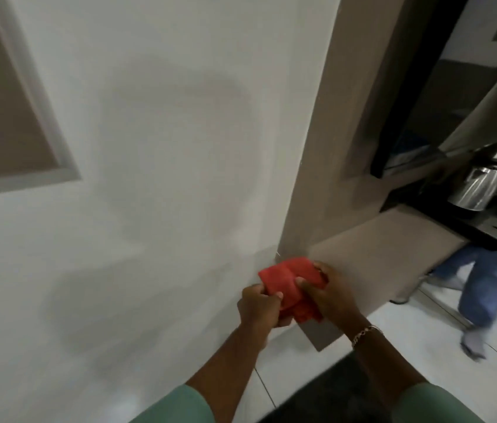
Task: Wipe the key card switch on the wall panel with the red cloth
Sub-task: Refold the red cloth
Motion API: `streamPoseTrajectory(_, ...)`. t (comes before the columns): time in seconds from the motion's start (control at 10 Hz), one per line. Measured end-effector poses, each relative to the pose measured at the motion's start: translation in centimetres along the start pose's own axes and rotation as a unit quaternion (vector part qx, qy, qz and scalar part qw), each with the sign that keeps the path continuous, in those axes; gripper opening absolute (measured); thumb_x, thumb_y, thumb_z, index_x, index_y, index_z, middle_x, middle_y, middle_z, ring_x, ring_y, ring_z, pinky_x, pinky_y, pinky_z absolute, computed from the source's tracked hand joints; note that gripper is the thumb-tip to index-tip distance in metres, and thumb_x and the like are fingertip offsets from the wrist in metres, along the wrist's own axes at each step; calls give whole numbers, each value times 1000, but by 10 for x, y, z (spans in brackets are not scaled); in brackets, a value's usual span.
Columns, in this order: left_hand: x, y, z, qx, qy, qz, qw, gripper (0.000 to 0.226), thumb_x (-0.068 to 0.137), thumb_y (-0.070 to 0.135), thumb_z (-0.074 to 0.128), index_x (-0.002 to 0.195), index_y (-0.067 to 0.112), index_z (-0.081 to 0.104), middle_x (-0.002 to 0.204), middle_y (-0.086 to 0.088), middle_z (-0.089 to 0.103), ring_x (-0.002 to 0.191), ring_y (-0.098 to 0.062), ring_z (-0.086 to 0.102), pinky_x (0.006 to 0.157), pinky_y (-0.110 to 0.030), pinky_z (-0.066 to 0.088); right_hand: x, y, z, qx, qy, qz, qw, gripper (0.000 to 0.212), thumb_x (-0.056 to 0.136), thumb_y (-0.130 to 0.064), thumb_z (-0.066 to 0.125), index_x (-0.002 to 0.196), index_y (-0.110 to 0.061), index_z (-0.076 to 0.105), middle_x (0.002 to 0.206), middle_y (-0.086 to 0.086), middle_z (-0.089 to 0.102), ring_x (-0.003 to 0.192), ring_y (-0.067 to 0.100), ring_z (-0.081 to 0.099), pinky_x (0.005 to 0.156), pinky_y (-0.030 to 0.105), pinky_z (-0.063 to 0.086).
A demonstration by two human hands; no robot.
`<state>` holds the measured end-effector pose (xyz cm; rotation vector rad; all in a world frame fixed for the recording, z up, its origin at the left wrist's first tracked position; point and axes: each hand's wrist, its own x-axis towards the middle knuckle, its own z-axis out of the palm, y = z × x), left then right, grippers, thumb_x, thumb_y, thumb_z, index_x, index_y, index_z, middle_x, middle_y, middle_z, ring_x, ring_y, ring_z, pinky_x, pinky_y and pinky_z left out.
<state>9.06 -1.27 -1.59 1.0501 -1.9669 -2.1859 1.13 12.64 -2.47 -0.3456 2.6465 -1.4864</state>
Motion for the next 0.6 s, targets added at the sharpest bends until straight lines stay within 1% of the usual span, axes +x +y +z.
streamPoseTrajectory(0.1, 35, -23, 60, 15, -25, -10, 1000, 6, 81, 7, 67, 79, 7, 73, 93, -21, 73, 80, -38, 74, 63, -49, 64, 36, 54, -26, -36, 29, 32, 998, 38, 85, -18, 76, 120, -15, 63, 103, -1, 68, 88, 12, 63, 71, 15, 45)
streamPoseTrajectory(0.2, 55, -32, 85, 20, -19, -3, 1000, 16, 81, 5, 67, 95, 8, 74, 101, -17, 72, 85, -34, 73, 67, -45, 65, 55, 78, -34, -59, 53, 39, 996, 37, 86, -17, 75, 121, -14, 62, 100, -4, 64, 89, 14, 59, 69, 17, 41)
streamPoseTrajectory(0.3, 74, -44, 96, -5, -34, -7, 999, 55, 82, 0, 67, 134, 14, 57, 118, -15, 70, 81, -21, 75, 73, -35, 65, 74, 103, -36, -86, 70, 25, 994, 40, 88, -19, 74, 125, -12, 61, 101, -3, 63, 91, 15, 58, 71, 18, 41)
streamPoseTrajectory(0.4, 81, -48, 91, -12, -77, 2, 997, 62, 84, 3, 66, 142, 17, 48, 124, -12, 70, 87, -13, 72, 88, -37, 62, 80, 114, -33, -99, 81, 35, 991, 45, 88, -19, 74, 129, -12, 58, 109, 3, 66, 97, 17, 57, 80, 21, 43)
streamPoseTrajectory(0.5, 85, -40, 68, 21, -95, 26, 995, 59, 88, 7, 65, 144, 15, 46, 134, -9, 65, 112, -18, 65, 101, -38, 54, 80, 107, -25, -119, 107, 79, 984, 52, 90, -24, 71, 136, -9, 52, 133, 15, 61, 121, 33, 56, 101, 37, 43)
streamPoseTrajectory(0.6, 74, -23, 38, 108, -47, 95, 989, 54, 91, 11, 63, 143, 14, 48, 142, -6, 59, 124, -17, 59, 96, -14, 46, 62, 88, -16, -247, 182, 11, 952, 54, 95, -36, 61, 140, -11, 45, 146, 17, 48, 134, 38, 44, 113, 52, 35)
